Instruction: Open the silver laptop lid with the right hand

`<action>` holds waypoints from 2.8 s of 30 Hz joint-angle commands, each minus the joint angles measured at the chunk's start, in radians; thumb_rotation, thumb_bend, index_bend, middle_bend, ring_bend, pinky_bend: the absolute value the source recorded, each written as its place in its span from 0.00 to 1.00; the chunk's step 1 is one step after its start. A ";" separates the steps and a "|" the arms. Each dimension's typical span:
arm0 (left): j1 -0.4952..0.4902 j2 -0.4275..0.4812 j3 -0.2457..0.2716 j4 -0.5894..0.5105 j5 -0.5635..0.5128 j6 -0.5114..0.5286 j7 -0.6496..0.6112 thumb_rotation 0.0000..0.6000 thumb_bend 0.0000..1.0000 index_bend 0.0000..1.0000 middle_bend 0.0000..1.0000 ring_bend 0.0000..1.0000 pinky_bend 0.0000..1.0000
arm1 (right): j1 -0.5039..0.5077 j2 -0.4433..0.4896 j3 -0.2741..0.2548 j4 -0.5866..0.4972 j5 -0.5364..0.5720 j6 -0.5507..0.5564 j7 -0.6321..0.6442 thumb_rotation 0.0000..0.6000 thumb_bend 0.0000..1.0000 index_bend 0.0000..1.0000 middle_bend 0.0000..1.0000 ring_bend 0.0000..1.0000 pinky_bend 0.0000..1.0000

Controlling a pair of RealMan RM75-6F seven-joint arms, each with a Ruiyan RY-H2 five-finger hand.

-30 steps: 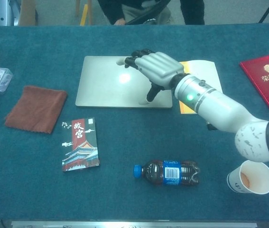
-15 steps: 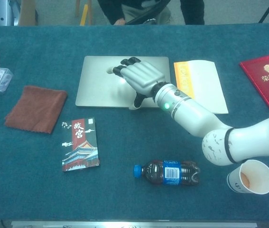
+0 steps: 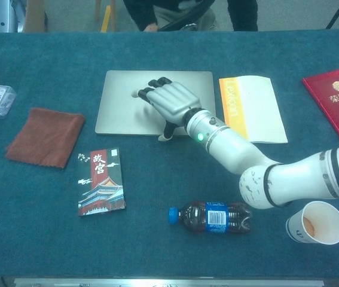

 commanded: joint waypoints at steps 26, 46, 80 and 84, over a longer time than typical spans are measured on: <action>-0.007 -0.030 -0.004 0.060 -0.011 -0.014 -0.047 1.00 0.41 0.29 0.35 0.27 0.27 | 0.021 -0.050 0.012 0.089 0.003 -0.018 -0.003 1.00 0.25 0.13 0.19 0.00 0.03; -0.063 -0.048 -0.003 0.107 -0.016 -0.112 -0.118 1.00 0.41 0.29 0.36 0.28 0.27 | 0.030 0.006 0.045 0.000 -0.011 0.039 -0.061 1.00 0.36 0.12 0.19 0.00 0.03; -0.357 -0.124 0.063 0.061 0.103 -0.500 -0.122 0.81 0.41 0.06 0.09 0.09 0.14 | 0.074 0.029 0.089 -0.069 0.050 0.145 -0.215 1.00 0.36 0.12 0.19 0.00 0.03; -0.396 -0.137 0.066 0.063 0.111 -0.542 -0.129 0.62 0.41 0.04 0.05 0.04 0.11 | 0.077 0.030 0.088 -0.073 0.051 0.152 -0.226 1.00 0.36 0.12 0.19 0.00 0.03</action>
